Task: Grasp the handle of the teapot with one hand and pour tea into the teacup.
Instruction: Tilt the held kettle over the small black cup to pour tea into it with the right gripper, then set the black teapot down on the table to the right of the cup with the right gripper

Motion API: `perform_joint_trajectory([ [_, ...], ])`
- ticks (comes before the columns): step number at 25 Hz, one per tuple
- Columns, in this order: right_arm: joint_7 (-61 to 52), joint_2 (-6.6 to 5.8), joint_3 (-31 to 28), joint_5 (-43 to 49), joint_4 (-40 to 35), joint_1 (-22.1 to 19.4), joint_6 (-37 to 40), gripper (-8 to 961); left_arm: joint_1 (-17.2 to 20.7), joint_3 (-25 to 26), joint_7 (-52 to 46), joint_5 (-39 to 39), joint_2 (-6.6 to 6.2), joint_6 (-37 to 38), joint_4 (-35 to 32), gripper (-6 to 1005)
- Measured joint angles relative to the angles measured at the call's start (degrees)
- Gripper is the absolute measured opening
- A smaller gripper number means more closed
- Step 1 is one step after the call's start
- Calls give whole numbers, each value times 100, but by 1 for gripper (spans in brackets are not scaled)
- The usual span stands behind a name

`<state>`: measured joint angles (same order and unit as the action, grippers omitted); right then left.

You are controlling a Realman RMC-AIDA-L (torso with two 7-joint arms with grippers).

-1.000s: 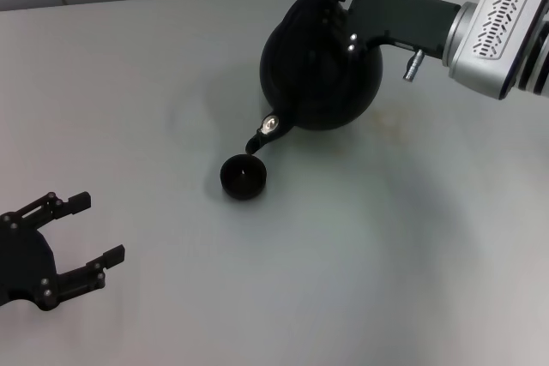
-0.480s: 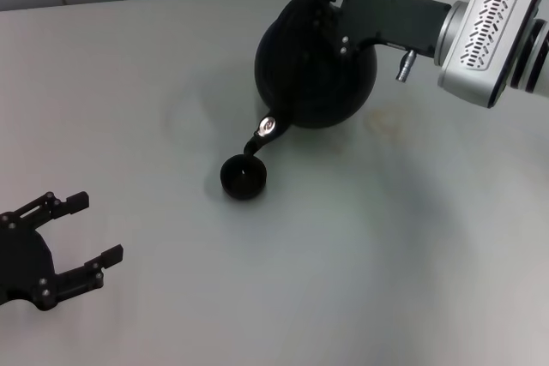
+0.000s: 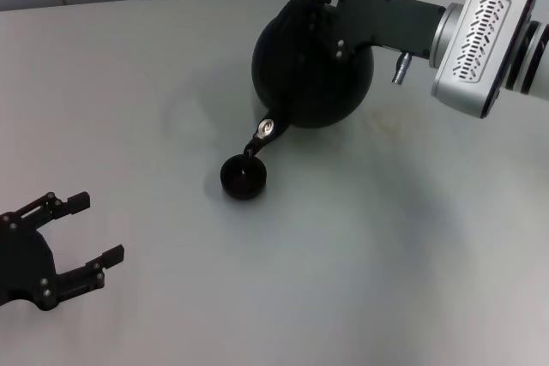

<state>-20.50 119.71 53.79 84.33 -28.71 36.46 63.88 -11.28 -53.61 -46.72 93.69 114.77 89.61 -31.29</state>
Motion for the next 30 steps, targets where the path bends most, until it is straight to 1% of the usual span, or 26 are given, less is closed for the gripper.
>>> perform_joint_trajectory([
  [6, 152, -1, 108, -20, 0, 9, 7, 82, -4, 0, -5, 0, 0, -21, 0, 813],
  [11, 369, -1, 257, -318, 55, 10, 8, 83, -11, 0, -20, 0, 1, -29, 0, 813],
  [14, 265, -2, 283, -366, 58, 0, 3, 83, -14, 3, -24, 0, 0, -31, 0, 813],
  [20, -855, -51, 283, -315, 47, -38, -118, 84, -14, 28, -32, 0, -1, -31, 0, 813],
  [21, -1115, -59, 285, -288, 32, -59, -163, 84, -14, 29, -33, 0, -3, -31, 0, 813],
  [22, -1658, -74, 264, -243, 9, -120, -232, 84, -14, 36, -32, 0, -5, -31, 0, 813],
  [23, -1658, -74, 264, -243, 9, -120, -232, 84, -14, 36, -32, 0, -5, -31, 0, 813],
  [25, -2113, -89, 186, -237, -3, -197, -269, 84, -14, 40, -30, 0, -8, -31, 0, 813],
  [26, -2321, -93, 94, -247, -10, -242, -276, 84, -15, 36, -30, 0, -10, -31, 0, 813],
  [27, -2668, -100, -186, -273, -14, -349, -275, 84, -16, 31, -30, 0, -13, -31, 0, 813],
  [28, -2668, -100, -186, -273, -14, -349, -275, 84, -19, 23, -30, 0, -15, -31, 0, 813],
  [30, -2885, -81, -541, -294, -29, -489, -233, 84, -23, 15, -30, 0, -18, -31, 0, 813],
])
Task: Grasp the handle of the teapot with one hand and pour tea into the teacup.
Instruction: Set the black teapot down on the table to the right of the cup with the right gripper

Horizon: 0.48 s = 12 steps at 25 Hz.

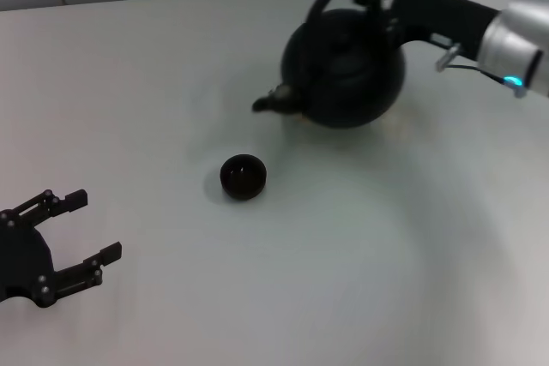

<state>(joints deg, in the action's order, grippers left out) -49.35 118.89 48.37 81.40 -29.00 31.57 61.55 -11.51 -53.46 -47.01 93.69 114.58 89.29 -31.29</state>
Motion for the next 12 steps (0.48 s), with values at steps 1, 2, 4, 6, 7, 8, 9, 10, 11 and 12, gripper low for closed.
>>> perform_joint_trajectory([
  [1, -44, 8, -137, -34, -14, -68, 29, 84, -3, -6, 2, 0, -3, 0, 0, 813],
  [2, -98, 25, -368, -148, -21, -211, 76, 84, -6, -10, 8, 0, -7, 0, 0, 812],
  [4, -105, 27, -437, -239, -16, -284, 96, 84, -8, -11, 11, 0, -7, 0, 0, 812],
  [6, -112, 25, -488, -356, 3, -413, 112, 85, -9, -13, 18, 0, -8, 0, 0, 812],
  [7, -118, 26, -493, -385, 9, -493, 105, 85, -12, -14, 21, 0, -8, 0, 0, 812],
  [8, -118, 26, -493, -385, 9, -493, 105, 85, -12, -14, 21, 0, -8, 0, 0, 812],
  [9, -118, 27, -495, -385, 21, -526, 89, 85, -14, -14, 23, 0, -8, 0, 0, 812],
  [10, -118, 29, -496, -385, 40, -547, 72, 85, -17, -14, 26, 0, -8, 0, 0, 812],
  [11, -118, 29, -496, -384, 85, -562, 61, 85, -19, -15, 27, 1, -8, -1, 0, 812],
  [12, -117, 25, -496, -383, 176, -572, 22, 85, -20, -11, 32, 57, -5, -4, 0, 812],
])
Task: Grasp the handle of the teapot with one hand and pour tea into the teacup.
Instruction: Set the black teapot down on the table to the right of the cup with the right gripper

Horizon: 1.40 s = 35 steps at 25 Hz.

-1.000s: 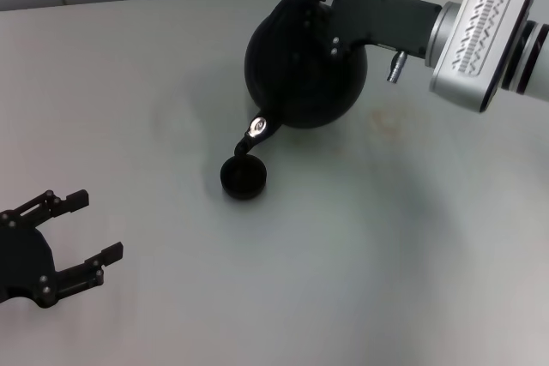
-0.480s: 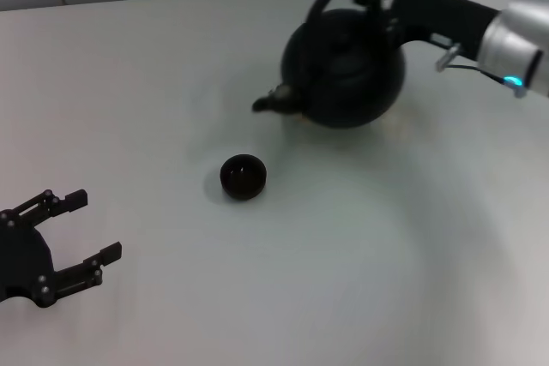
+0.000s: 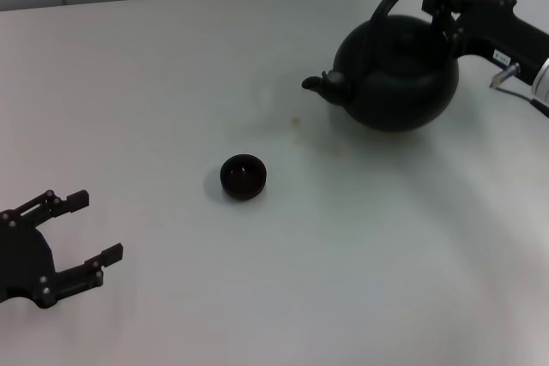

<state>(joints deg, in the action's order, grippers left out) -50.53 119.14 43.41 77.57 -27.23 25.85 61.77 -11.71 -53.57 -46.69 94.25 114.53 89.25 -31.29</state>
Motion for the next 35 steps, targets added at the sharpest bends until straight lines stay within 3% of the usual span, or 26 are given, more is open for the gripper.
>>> perform_joint_trajectory([
  [25, 98, 3, 153, 70, 171, -3, -485, 81, 18, 40, -27, 85, 40, 41, 0, 813],
  [30, 94, 8, 118, 26, 161, -46, -403, 198, 27, 40, -38, 84, 42, 54, 0, 813],
  [35, 114, 19, 78, -10, 149, -90, -282, 434, 29, 40, -50, 84, 42, 67, 0, 812],
])
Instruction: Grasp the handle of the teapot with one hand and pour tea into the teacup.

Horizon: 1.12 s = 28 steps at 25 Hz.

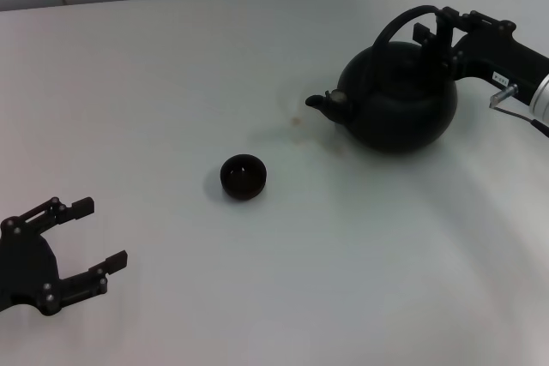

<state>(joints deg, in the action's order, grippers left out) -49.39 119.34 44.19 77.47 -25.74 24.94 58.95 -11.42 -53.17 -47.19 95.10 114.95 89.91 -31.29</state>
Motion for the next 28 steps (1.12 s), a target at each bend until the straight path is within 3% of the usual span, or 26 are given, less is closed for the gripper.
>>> perform_joint_trajectory([
  [9, 166, 13, -13, -328, -27, -449, 784, 614, 0, 4, 1, -1, 0, 0, 0, 811],
  [15, 525, 3, -34, -1297, 301, -1296, 1701, 614, -10, 8, 38, -17, 3, -30, 0, 811],
  [19, 650, -15, -102, -1429, 437, -1420, 2011, 614, -46, 9, 31, -14, 9, -38, 0, 810],
  [22, 611, -96, -92, -1122, 463, -1418, 2316, 614, -177, 9, -68, -2, -37, -44, 3, 810],
  [24, 354, -229, -64, -485, 330, -1381, 2638, 614, -296, 2, -148, 0, -69, -48, 5, 810],
  [25, -141, -395, -61, 356, 87, -1269, 2875, 614, -449, -21, -285, 31, -128, -58, 5, 809],
  [26, -141, -395, -61, 356, 87, -1269, 2875, 614, -449, -21, -285, 31, -128, -58, 5, 809],
  [28, -723, -558, -74, 1303, -176, -1054, 3062, 614, -691, -25, -557, 225, -221, -90, 2, 809],
])
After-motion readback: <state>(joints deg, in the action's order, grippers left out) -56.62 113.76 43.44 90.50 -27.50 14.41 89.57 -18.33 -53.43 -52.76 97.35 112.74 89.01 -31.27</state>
